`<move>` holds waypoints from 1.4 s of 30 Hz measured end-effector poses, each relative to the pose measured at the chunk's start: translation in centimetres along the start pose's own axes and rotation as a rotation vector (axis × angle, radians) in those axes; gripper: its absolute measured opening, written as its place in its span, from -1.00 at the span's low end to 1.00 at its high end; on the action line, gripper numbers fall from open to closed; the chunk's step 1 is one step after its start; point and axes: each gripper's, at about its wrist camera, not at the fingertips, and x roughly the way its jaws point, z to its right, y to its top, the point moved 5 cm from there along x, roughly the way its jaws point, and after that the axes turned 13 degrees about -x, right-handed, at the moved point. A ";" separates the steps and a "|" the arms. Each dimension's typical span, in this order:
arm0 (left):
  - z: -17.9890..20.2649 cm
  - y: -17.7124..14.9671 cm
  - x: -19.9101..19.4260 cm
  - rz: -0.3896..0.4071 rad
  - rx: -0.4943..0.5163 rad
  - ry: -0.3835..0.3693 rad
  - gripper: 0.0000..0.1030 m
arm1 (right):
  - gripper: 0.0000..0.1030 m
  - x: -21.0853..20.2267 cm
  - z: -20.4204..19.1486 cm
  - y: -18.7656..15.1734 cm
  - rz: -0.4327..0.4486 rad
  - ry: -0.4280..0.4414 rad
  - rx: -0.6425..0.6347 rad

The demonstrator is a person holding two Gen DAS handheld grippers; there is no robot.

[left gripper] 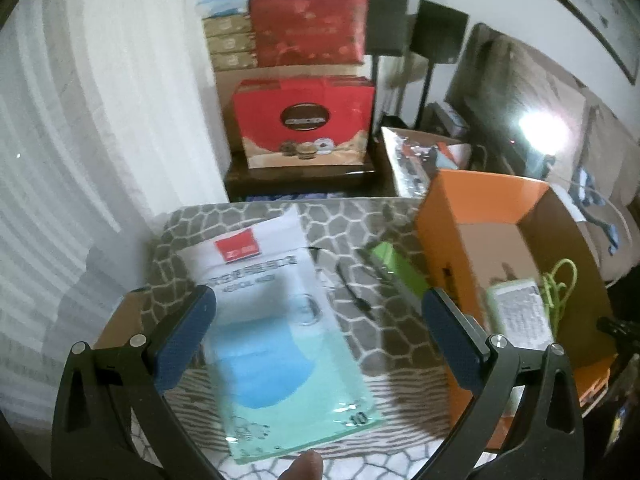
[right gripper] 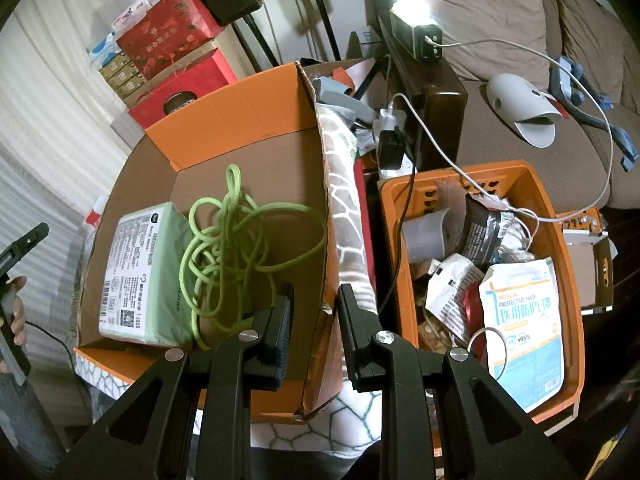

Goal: Organize objects
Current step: 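Move the left gripper back to the table toward the small white item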

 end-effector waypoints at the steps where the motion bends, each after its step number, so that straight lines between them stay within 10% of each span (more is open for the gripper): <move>1: -0.5 0.2 0.2 -0.002 -0.008 0.006 0.99 | -0.56 0.0 0.0 0.0 0.000 0.000 0.000; 22: -5.1 1.4 6.8 -0.095 -0.076 -0.008 0.96 | -0.56 0.0 -0.1 -0.1 -0.003 0.001 0.001; 42: 0.2 -0.5 13.5 -0.278 -0.022 -0.067 -0.17 | -0.56 0.3 0.6 0.0 -0.014 -0.001 0.002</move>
